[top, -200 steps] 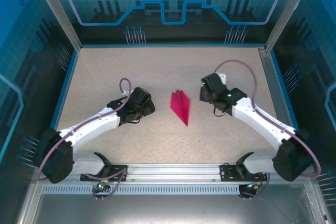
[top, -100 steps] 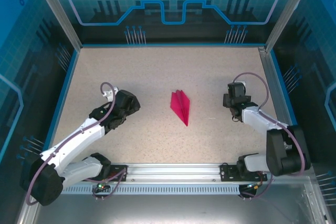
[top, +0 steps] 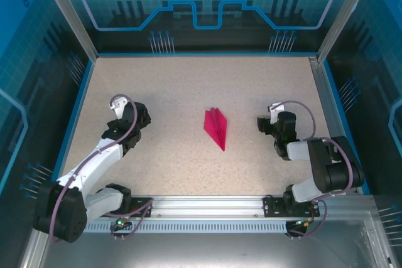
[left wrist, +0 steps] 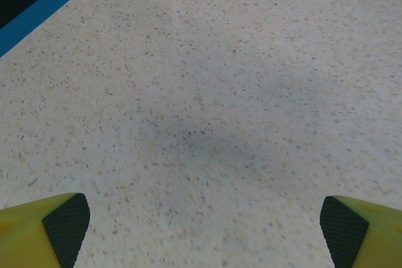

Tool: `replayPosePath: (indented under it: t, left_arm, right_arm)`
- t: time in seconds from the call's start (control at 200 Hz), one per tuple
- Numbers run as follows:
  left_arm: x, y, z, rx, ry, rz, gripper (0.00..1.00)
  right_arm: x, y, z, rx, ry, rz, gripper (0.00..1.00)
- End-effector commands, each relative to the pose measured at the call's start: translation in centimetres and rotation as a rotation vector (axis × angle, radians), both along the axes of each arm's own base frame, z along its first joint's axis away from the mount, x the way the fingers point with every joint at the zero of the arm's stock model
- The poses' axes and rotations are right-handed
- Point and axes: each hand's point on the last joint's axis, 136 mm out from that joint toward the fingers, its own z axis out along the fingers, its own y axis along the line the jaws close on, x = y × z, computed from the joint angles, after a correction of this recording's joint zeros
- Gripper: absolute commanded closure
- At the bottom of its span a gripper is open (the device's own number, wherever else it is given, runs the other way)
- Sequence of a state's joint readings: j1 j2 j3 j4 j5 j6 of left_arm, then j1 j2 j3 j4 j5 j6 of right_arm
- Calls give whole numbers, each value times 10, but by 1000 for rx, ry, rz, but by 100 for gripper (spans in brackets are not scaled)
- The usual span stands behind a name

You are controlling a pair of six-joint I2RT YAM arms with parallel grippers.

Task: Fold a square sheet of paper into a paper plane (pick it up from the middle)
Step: Reset both arms

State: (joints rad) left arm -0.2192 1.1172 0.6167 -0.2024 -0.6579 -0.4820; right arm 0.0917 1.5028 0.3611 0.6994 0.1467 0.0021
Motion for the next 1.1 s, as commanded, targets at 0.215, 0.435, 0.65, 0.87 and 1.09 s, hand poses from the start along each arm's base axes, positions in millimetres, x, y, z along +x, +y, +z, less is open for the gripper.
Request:
replayPosePath:
  t: [0.215,0.435,0.65,0.87,1.09]
  left_arm:
    - [72,-3,-18,181,-134,-219,1]
    - [85,-15,-27,170,-208,-357,1]
    - [76,-4,-38,76,-257,-351,1]
    - [76,-6,-38,97,-254,-355,2]
    - [76,-6,-39,97,-254,-354,1]
  right_arm:
    - [26,-2,40,11,-137,-8,1]
    - [26,-2,38,11,-132,-8,0]
    - [26,-2,39,12,-133,-7,1]
    - [26,-2,39,12,-133,-8,0]
    - [26,-2,38,12,-131,-5,1]
